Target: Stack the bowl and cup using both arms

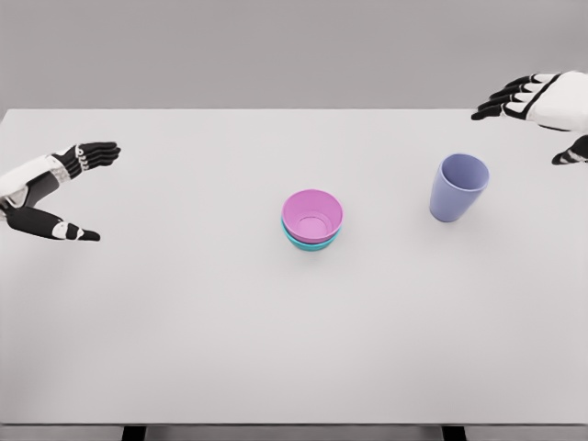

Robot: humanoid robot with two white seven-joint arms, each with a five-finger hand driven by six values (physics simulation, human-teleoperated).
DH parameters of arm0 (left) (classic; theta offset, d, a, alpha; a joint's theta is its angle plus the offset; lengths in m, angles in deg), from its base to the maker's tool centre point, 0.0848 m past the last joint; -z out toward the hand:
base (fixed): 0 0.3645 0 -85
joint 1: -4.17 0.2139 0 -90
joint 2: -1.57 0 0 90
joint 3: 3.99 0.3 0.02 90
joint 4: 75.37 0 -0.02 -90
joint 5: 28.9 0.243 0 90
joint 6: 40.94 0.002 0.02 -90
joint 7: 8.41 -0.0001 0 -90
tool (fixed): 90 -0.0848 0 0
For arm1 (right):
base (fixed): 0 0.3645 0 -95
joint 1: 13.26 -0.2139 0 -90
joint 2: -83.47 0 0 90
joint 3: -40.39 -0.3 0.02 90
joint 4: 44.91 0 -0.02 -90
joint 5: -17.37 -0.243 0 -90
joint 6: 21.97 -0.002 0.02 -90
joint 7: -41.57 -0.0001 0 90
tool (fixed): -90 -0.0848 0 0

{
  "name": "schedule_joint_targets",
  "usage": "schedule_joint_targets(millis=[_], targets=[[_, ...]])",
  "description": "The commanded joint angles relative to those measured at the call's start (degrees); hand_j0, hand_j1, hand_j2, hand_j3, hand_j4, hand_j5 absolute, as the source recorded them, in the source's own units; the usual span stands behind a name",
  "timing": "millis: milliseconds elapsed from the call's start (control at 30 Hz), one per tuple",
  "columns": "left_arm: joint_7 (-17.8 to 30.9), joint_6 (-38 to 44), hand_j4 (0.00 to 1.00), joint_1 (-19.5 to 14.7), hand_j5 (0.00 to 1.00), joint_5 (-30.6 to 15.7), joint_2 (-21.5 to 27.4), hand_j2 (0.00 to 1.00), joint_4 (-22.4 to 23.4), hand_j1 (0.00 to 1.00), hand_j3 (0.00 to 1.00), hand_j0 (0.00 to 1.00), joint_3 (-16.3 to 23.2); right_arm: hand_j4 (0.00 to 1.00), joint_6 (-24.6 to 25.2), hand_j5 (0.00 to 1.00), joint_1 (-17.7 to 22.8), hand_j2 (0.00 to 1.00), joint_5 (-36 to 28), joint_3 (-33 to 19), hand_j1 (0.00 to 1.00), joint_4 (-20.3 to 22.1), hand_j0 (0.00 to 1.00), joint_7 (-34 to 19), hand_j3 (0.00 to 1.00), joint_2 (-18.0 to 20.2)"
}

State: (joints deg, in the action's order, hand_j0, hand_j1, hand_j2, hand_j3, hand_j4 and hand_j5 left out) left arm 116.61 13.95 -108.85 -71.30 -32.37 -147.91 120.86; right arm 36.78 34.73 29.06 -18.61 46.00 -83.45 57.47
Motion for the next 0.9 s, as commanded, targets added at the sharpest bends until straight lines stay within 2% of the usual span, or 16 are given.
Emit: schedule_joint_targets(millis=[0,100,233,467,867], targets=[[0.0,0.1,1.00,0.0,1.00,-0.4,-0.2,1.00,0.4,1.00,1.00,1.00,-0.7,0.98,0.0,0.98,-0.2,0.98,0.3,4.0,0.98,-1.4,0.98,0.0,0.98,-2.7],[0.0,0.1,1.00,0.0,1.00,-0.4,-0.2,1.00,0.5,1.00,1.00,1.00,-0.7,0.98,0.0,0.98,-1.8,0.98,0.4,7.8,0.98,-2.3,0.98,0.0,0.98,-3.9],[0.0,0.1,1.00,0.0,1.00,-0.4,-0.3,1.00,0.5,1.00,1.00,1.00,-0.7,0.98,0.0,0.98,-3.4,0.98,3.3,10.5,0.98,-6.9,0.98,0.0,0.98,-7.6],[0.0,0.1,1.00,0.0,1.00,-0.4,-0.3,1.00,0.5,1.00,1.00,1.00,-0.7,0.98,0.0,0.98,-5.2,0.98,5.4,11.7,0.98,-11.2,0.98,0.0,0.98,-11.0],[0.0,0.1,1.00,0.0,1.00,-0.3,-0.3,1.00,0.5,1.00,1.00,1.00,-0.7,0.98,-0.1,0.98,-6.0,0.98,5.7,13.7,0.98,-13.6,0.98,0.0,0.98,-12.1]])
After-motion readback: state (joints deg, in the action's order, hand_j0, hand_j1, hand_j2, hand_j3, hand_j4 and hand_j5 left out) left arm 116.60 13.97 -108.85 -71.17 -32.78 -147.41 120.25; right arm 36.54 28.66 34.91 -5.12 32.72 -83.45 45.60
